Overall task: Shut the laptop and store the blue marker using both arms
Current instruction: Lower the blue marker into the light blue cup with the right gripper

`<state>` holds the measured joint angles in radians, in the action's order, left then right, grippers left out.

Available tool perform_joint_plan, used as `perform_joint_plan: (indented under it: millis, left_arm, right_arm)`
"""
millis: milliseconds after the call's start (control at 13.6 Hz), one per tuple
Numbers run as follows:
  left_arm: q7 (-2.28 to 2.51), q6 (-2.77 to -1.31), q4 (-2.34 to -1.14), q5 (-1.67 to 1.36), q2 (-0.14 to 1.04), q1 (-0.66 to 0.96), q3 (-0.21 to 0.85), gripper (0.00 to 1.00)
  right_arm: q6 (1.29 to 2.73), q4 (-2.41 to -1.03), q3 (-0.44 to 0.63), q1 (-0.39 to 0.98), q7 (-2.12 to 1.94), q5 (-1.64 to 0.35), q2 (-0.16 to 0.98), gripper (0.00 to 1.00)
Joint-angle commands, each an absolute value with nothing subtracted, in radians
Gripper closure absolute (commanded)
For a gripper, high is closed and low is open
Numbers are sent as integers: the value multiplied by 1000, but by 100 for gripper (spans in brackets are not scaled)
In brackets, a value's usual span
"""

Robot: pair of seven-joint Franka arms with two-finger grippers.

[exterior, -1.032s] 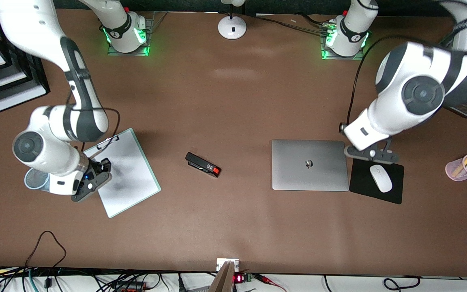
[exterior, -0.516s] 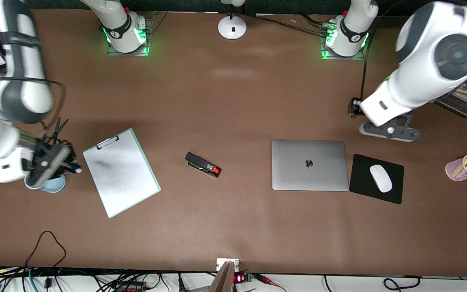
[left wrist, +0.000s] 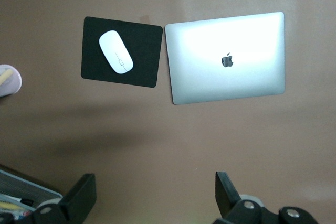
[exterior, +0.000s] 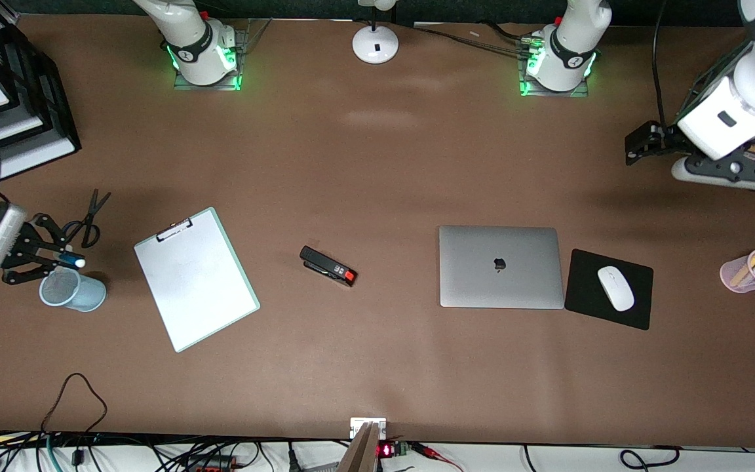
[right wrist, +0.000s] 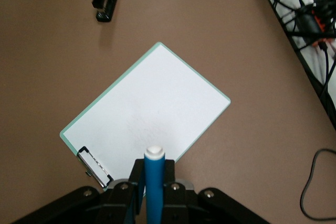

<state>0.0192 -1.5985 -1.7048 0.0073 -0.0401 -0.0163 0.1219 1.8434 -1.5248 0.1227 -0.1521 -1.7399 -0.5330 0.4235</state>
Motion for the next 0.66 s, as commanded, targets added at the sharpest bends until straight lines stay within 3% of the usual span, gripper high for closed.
perform_joint_plan:
  millis: [0,590]
  left_arm:
    - [45,-1651,-1761,-2,-75,54,38,0]
    - [38,-1635,-1729,0,-49,51,40,0]
  right_arm:
    - [1789,-1476,109,-210,-1848,-604,465,98]
    - [1688,-1260,103,-308,-2002,-673,670,98]
